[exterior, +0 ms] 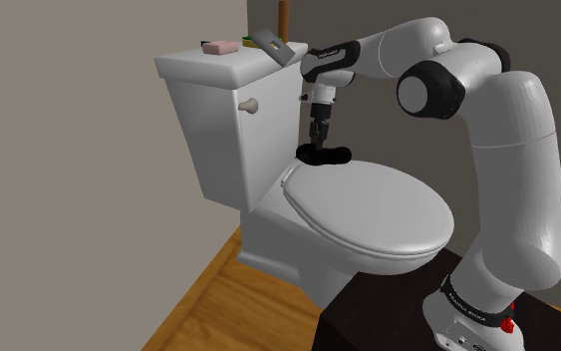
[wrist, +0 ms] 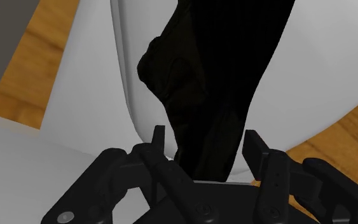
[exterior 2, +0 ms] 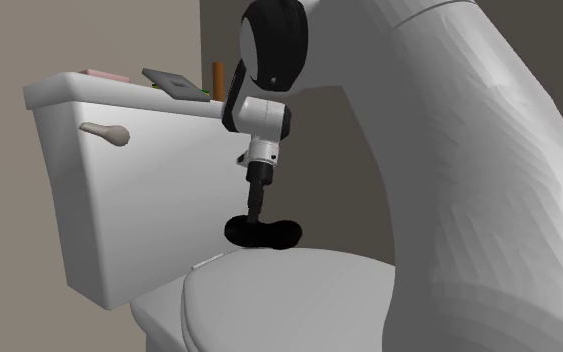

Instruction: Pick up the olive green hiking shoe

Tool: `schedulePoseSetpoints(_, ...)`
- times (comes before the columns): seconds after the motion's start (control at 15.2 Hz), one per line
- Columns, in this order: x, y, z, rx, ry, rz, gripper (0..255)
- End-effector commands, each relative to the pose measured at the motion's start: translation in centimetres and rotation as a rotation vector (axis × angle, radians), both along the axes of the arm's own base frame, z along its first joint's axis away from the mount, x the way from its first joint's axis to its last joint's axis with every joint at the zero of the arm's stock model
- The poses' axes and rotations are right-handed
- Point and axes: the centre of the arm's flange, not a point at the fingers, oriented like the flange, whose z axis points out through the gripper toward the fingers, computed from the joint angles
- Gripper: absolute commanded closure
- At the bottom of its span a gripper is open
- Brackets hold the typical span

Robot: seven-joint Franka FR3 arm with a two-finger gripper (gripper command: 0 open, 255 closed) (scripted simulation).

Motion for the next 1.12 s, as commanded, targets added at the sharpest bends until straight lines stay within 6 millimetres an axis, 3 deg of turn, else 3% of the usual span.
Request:
schedulePoseSetpoints(0.0,0.0,0.1,1.1,0.0,0.0,0.0,255)
schedulePoseSetpoints(0.33,0.0,0.1,3.7,0.0,0.0,0.0,255)
schedulePoseSetpoints(0.4,0.0,0.2,3.3,0.001,-0.003,0.001,255)
schedulePoseSetpoints(0.46,0.0,0.2,3.3,0.001,-0.003,0.001,0)
schedulePoseSetpoints(0.53,-3.4,1.3,4.0,-0.104,-0.21,0.164,0)
schedulePoseSetpoints(0.59,-1.9,1.3,3.0,-0.009,-0.019,0.057,0)
schedulePoseSetpoints(0.66,-1.9,1.3,3.0,-0.009,-0.019,0.057,0)
schedulePoseSetpoints(0.79,-1.4,4.4,1.5,0.011,0.043,0.575,0)
schedulePoseSetpoints(0.86,-1.4,4.9,1.3,0.014,0.052,0.652,0)
schedulePoseSetpoints(1.06,-1.4,4.9,-0.3,0.014,0.052,0.652,0)
